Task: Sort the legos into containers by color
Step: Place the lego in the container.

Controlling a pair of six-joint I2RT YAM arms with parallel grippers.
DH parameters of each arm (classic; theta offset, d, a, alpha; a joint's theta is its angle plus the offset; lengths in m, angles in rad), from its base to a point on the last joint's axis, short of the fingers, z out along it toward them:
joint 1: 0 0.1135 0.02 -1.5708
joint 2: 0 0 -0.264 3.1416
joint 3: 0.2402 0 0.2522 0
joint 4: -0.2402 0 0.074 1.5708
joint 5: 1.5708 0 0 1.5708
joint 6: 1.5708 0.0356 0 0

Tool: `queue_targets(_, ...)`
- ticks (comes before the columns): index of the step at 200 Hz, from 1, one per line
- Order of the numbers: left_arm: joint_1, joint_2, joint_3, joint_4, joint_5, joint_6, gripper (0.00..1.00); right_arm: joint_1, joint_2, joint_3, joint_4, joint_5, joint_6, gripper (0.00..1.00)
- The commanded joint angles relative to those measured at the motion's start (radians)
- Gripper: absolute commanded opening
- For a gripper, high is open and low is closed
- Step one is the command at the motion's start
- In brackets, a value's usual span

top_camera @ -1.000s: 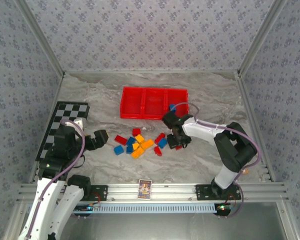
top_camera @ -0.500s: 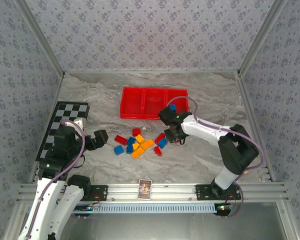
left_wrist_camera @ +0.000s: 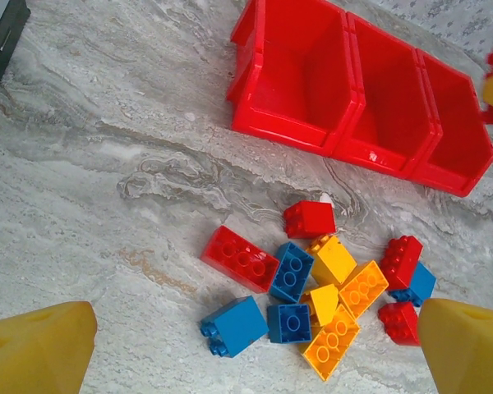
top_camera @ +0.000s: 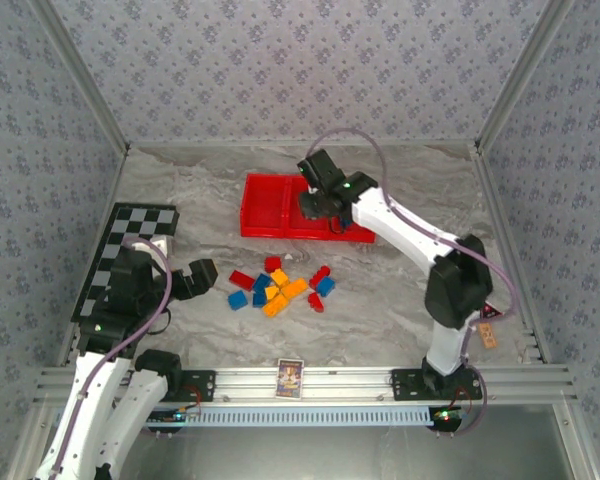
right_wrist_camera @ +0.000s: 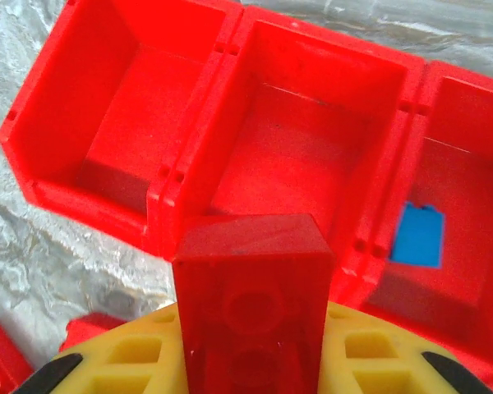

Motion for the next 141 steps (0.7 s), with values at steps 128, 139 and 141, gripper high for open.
queue_targets(128,0.001,0.018,-0.007,0.032,0.039,0.008,1.0,-0.038,0.229,0.166,-0.031,-0.047,0.03,0.62)
queue_targets(139,0.001,0.022,-0.006,0.032,0.039,0.008,1.0,-0.034,0.196,0.149,-0.041,-0.036,0.05,0.67)
queue_targets(141,0.001,0.022,-0.006,0.031,0.038,0.008,1.0,-0.033,0.19,0.145,-0.042,-0.034,0.054,0.68)
